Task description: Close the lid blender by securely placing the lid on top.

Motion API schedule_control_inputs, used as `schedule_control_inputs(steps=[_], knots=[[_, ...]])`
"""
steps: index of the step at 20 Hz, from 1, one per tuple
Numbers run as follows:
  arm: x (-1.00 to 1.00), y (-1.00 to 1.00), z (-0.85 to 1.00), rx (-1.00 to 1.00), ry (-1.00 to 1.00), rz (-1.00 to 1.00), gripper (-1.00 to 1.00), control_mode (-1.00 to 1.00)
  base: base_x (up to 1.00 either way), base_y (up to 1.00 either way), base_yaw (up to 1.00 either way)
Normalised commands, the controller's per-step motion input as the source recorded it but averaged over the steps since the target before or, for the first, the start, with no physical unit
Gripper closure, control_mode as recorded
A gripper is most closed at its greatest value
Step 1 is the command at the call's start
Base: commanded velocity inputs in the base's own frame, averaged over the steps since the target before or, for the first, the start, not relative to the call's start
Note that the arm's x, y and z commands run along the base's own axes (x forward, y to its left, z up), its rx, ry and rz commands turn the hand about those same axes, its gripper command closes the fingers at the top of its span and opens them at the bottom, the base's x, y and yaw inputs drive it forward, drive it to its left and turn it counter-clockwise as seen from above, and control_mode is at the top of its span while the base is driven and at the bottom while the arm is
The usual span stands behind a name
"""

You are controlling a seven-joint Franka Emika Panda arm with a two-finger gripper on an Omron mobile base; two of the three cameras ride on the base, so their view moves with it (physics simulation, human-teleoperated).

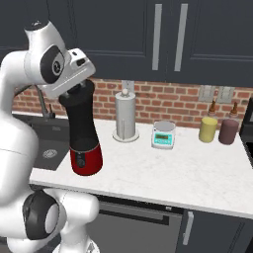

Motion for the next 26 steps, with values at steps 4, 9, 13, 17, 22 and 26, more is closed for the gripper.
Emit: schedule_control_inputs(steps=[4,9,13,17,22,26], knots=[[0.51,0.33,0.04,0.00,0.09,0.05,1.00,-1.00,0.00,0.00,0.00],[0.51,0.10,-0.02,0.00,0.10,0.06,1.00,-1.00,0.00,0.00,0.00],[0.52,0.05,-0.17,0.00,0.12,0.06,1.00,-1.00,0.00,0.00,0.00],[0.44,0.10,-0.23,0.00,0.11,0.05,1.00,-1.00,0.00,0.00,0.00],[0.15,0.02,-0.44,0.00,0.04,0.02,1.00,-1.00,0.00,0.00,0.00],[0.03,0.00,-0.38,0.00,0.00,0.01,1.00,-1.00,0.00,0.00,0.00]])
